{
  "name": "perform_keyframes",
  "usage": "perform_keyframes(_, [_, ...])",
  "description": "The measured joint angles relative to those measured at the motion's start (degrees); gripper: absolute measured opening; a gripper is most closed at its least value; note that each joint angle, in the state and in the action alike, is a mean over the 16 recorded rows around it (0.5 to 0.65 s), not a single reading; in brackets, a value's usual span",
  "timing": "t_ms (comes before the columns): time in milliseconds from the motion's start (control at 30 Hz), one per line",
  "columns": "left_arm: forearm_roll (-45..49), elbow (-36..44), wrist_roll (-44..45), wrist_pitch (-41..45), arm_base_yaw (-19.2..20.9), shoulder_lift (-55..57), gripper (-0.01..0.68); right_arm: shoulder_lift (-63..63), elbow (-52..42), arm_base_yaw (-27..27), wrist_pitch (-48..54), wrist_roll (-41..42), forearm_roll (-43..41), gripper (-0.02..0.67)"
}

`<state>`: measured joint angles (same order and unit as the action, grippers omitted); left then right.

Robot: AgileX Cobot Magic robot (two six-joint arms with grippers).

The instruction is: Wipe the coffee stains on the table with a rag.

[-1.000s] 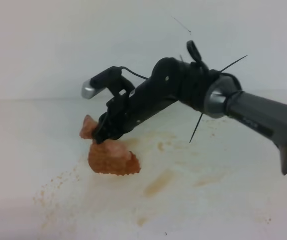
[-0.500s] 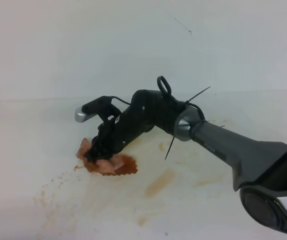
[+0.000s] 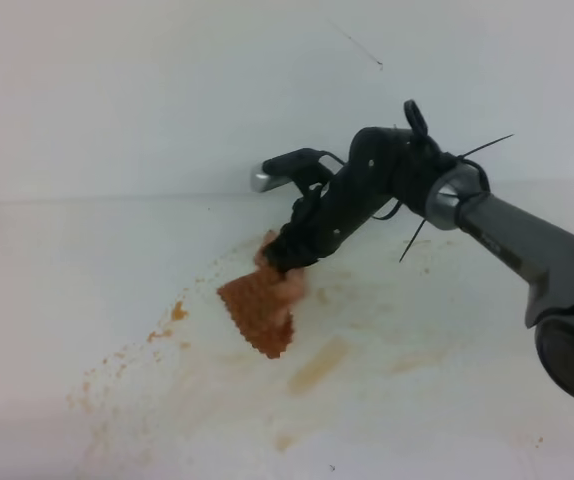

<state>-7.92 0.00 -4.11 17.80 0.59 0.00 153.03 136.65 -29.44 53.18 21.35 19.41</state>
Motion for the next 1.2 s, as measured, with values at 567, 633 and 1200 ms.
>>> perform_keyframes(567, [0.00,0.00,0.00,0.00,0.00,0.00,-0.003,-9.79,-0.74,8.82,11.56,-1.19,-6.95,0.055])
perform_keyframes(633, [0.00,0.00,0.00,0.00,0.00,0.00,-0.003,-12.89,-1.15,9.24,12.54,-0.62,-7.55,0.055])
perform_keyframes(1200, [0.00,0.00,0.00,0.00,0.00,0.00,-0.002,-45.69,-33.71,10.87,1.35,3.05,-5.21,0.053])
